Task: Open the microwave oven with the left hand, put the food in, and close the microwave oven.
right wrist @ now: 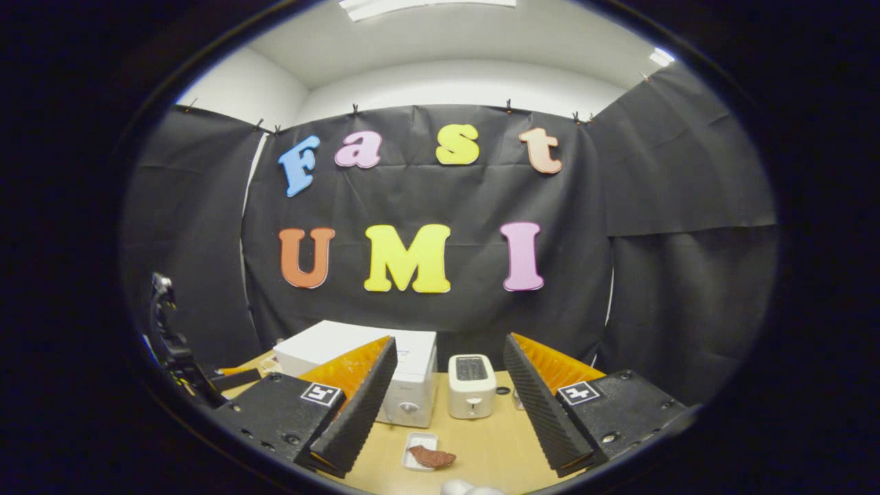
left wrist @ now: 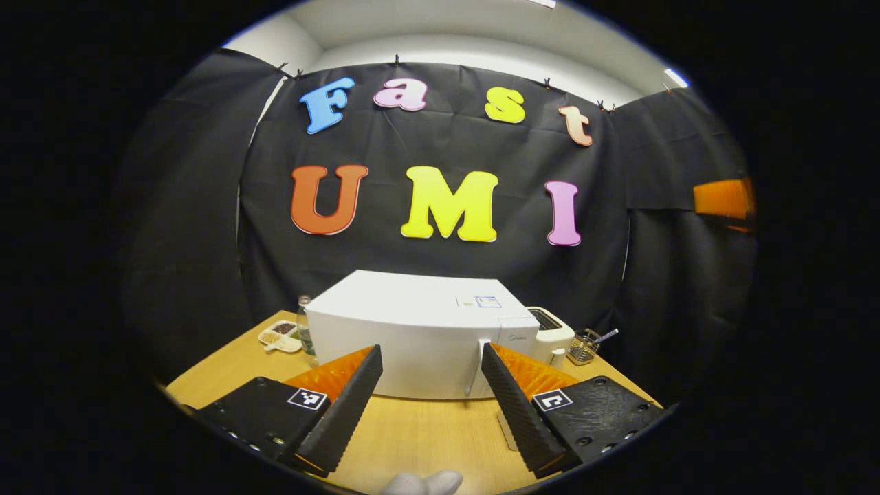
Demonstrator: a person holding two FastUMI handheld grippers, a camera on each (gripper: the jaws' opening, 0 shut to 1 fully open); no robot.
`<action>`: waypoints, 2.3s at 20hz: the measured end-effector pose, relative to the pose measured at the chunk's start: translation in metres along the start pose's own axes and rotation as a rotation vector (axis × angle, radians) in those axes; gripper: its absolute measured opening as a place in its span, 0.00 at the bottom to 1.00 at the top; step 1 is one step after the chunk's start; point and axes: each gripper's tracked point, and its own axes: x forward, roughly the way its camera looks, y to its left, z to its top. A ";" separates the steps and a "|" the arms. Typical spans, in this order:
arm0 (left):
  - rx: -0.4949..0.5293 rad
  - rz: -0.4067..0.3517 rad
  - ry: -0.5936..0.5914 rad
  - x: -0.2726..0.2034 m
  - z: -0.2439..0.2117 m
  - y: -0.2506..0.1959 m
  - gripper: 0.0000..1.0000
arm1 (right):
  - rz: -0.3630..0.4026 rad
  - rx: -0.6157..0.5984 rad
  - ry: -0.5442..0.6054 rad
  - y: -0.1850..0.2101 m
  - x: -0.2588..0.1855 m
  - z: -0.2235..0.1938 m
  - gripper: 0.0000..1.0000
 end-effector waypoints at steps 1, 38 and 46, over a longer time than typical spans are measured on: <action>0.007 -0.006 0.014 0.014 -0.015 -0.009 0.93 | -0.011 -0.016 0.008 -0.009 0.003 -0.001 0.99; 0.078 -0.048 0.089 0.169 -0.117 -0.060 0.12 | 0.016 -0.112 0.167 -0.053 0.028 -0.057 1.00; 0.070 -0.082 0.109 0.167 -0.118 -0.059 0.11 | 0.042 -0.110 0.165 -0.047 0.028 -0.056 1.00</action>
